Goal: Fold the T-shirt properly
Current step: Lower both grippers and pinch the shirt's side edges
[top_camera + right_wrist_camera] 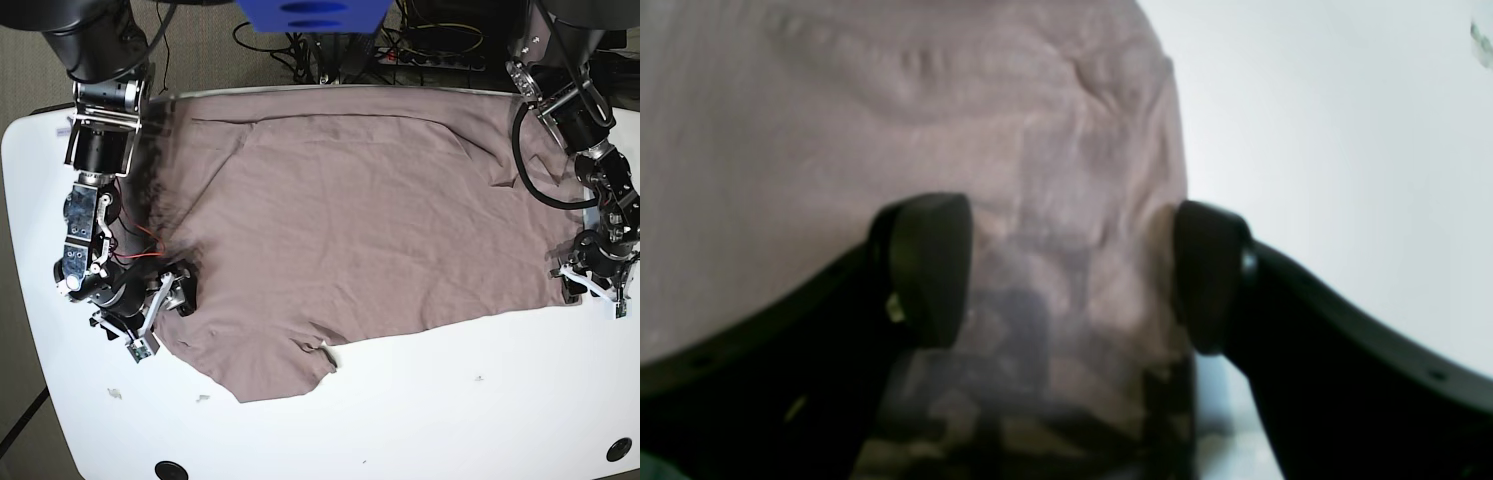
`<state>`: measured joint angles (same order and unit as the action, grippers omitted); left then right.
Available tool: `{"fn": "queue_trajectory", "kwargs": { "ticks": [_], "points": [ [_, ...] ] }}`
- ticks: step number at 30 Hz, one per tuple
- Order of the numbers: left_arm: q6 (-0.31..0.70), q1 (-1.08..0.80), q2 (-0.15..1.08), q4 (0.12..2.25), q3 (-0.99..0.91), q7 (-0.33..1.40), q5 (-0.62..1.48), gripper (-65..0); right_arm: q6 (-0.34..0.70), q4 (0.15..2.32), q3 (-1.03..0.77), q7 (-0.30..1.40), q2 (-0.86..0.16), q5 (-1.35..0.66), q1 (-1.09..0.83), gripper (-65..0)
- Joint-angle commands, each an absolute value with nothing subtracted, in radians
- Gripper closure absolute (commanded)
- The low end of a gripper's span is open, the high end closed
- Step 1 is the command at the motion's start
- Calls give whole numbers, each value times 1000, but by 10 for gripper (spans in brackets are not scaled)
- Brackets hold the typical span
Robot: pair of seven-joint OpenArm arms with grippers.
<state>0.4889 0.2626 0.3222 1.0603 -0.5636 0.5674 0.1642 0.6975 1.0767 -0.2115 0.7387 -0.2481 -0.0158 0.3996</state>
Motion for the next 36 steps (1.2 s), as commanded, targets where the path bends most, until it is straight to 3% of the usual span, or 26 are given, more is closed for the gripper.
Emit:
{"fn": "queue_trajectory", "kwargs": {
  "ticks": [1, 25, 36],
  "points": [
    [489, 273, 339, 1075, -564, 566, 165, -334, 698, 1066, -219, 711, -263, -19, 441, -447],
    [515, 276, 325, 1045, -552, 535, 159, -406, 698, 1101, -208, 707, -252, -19, 428, -460],
    [518, 284, 320, 1037, -550, 594, 155, -322, 698, 1092, -209, 705, -254, -18, 428, -462]
  ]
}}
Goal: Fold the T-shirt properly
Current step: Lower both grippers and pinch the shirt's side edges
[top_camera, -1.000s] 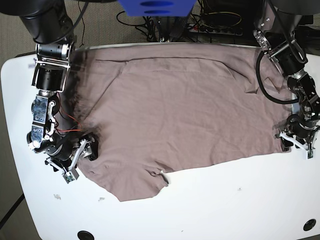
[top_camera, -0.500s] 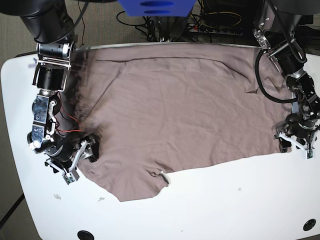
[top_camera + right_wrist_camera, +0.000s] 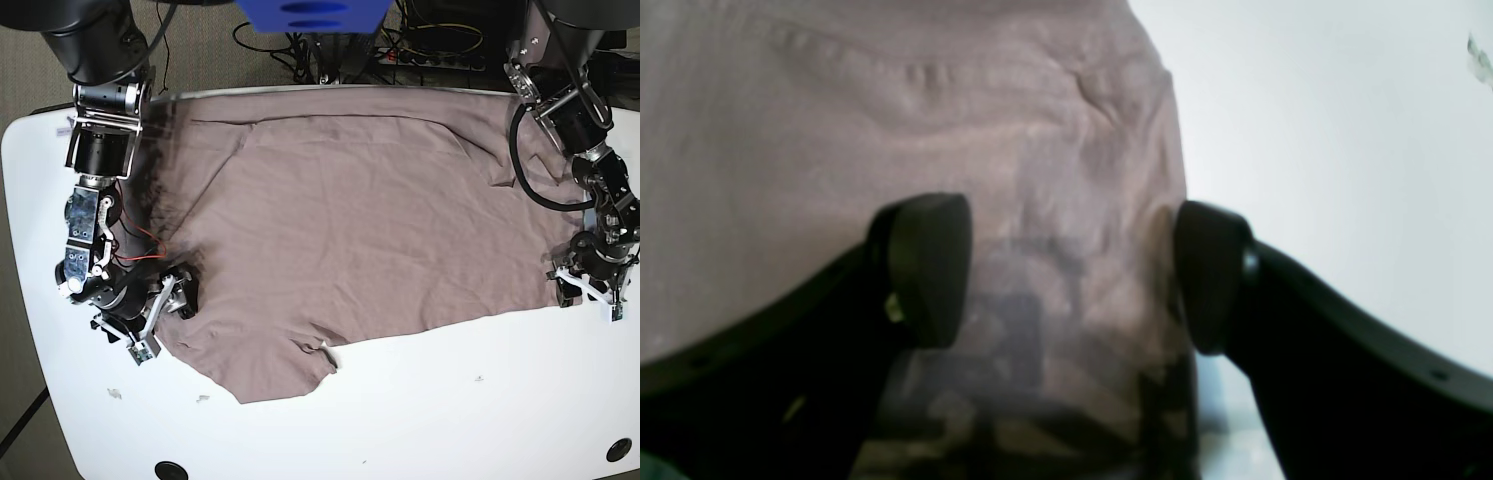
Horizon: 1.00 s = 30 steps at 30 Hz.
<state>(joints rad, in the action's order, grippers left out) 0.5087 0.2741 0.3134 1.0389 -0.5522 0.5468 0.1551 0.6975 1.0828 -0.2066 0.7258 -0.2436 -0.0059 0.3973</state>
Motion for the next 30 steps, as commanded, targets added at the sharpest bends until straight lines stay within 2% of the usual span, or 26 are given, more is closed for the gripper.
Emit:
{"fn": "queue_trajectory", "kwargs": {
  "ticks": [1, 7, 9, 11, 15, 25, 30],
  "points": [
    [524, 283, 320, 1038, -548, 598, 157, -318, 698, 1090, -211, 703, -253, -18, 428, -462],
    [515, 282, 322, 1031, -546, 617, 159, -198, 698, 1084, -210, 702, -253, -17, 430, -462],
    [514, 280, 322, 1029, -546, 619, 159, -140, 698, 1084, -210, 702, -254, -17, 429, -462],
    [518, 279, 322, 1023, -536, 606, 161, -25, 698, 1089, -210, 698, -253, -15, 423, -457],
    [524, 278, 323, 1022, -536, 595, 160, -9, 698, 1088, -211, 694, -254, -16, 424, -457],
    [553, 291, 328, 1033, -527, 573, 153, -53, 698, 1095, -213, 684, -254, -13, 426, -457],
    [544, 306, 334, 1033, -529, 568, 154, -43, 698, 1103, -212, 680, -254, -12, 426, -453]
  ]
}}
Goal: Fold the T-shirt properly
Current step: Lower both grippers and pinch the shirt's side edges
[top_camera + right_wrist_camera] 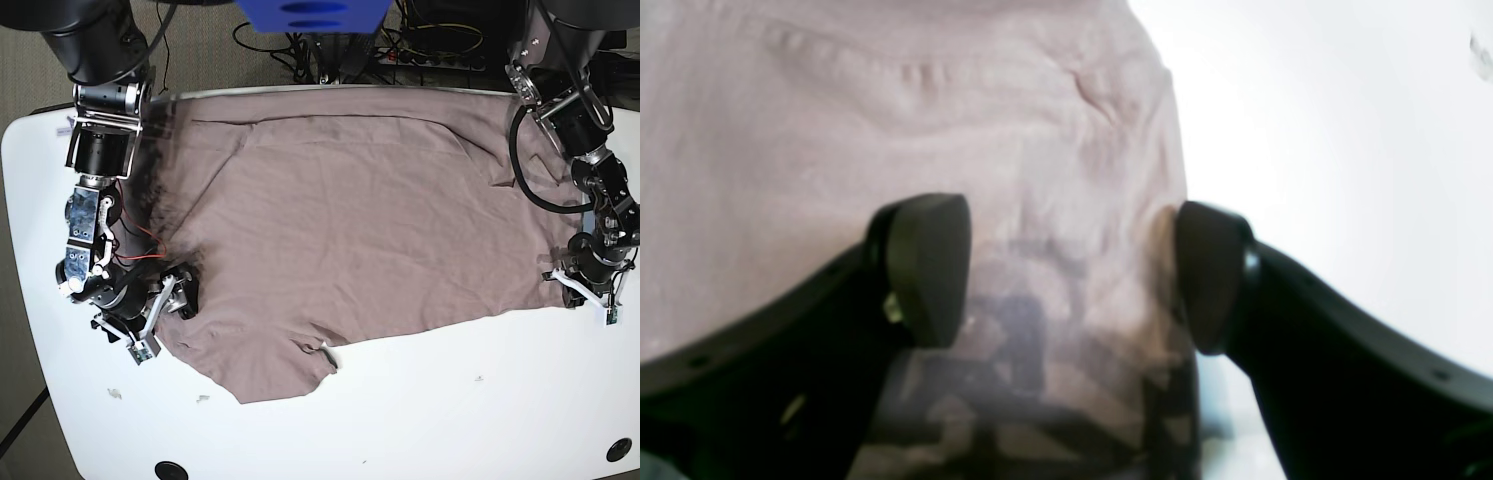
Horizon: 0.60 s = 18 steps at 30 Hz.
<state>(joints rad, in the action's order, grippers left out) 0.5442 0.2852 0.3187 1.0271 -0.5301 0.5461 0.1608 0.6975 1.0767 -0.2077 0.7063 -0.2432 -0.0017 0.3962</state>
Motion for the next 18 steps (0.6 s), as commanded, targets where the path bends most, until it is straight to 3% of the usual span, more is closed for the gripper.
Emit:
{"fn": "queue_trajectory", "kwargs": {
  "ticks": [1, 18],
  "points": [
    [540, 313, 336, 1035, -531, 568, 155, -33, 698, 1103, -212, 678, -254, -11, 427, -453],
    [539, 309, 338, 1047, -530, 578, 151, -16, 698, 990, -202, 616, -286, -8, 520, -463]
  ]
}}
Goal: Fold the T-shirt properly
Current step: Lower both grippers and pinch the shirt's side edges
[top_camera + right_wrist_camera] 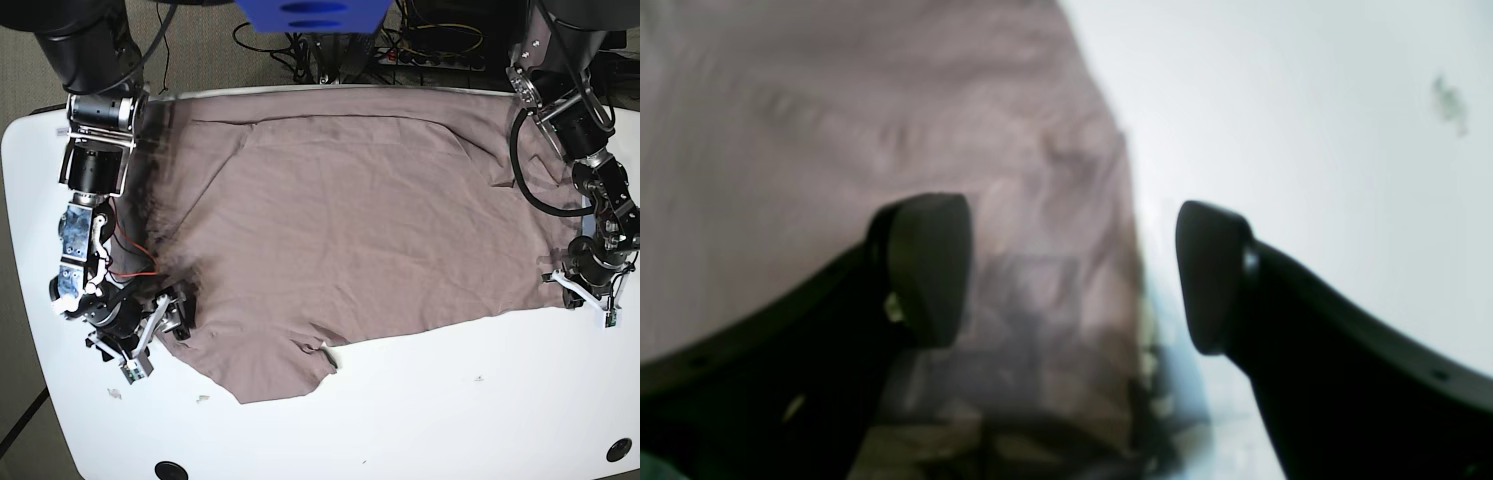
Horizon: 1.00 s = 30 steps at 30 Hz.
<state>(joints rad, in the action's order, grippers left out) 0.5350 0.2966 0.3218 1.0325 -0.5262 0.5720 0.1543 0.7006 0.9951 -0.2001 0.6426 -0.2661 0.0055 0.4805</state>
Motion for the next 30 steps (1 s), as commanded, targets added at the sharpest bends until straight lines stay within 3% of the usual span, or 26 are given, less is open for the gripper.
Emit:
{"fn": "queue_trajectory", "kwargs": {
  "ticks": [1, 11, 23, 30],
  "points": [
    [539, 309, 338, 1047, -531, 577, 152, -16, 698, 978, -202, 611, -289, -7, 526, -463],
    [533, 303, 339, 1048, -537, 576, 154, -16, 696, 827, -206, 533, -324, -3, 614, -472],
    [528, 291, 338, 1056, -536, 575, 149, -11, 569, 586, -212, 355, -325, 1, 696, -473],
    [526, 290, 338, 1057, -537, 573, 150, -11, 560, 528, -215, 282, -323, 4, 694, -473]
  ]
}}
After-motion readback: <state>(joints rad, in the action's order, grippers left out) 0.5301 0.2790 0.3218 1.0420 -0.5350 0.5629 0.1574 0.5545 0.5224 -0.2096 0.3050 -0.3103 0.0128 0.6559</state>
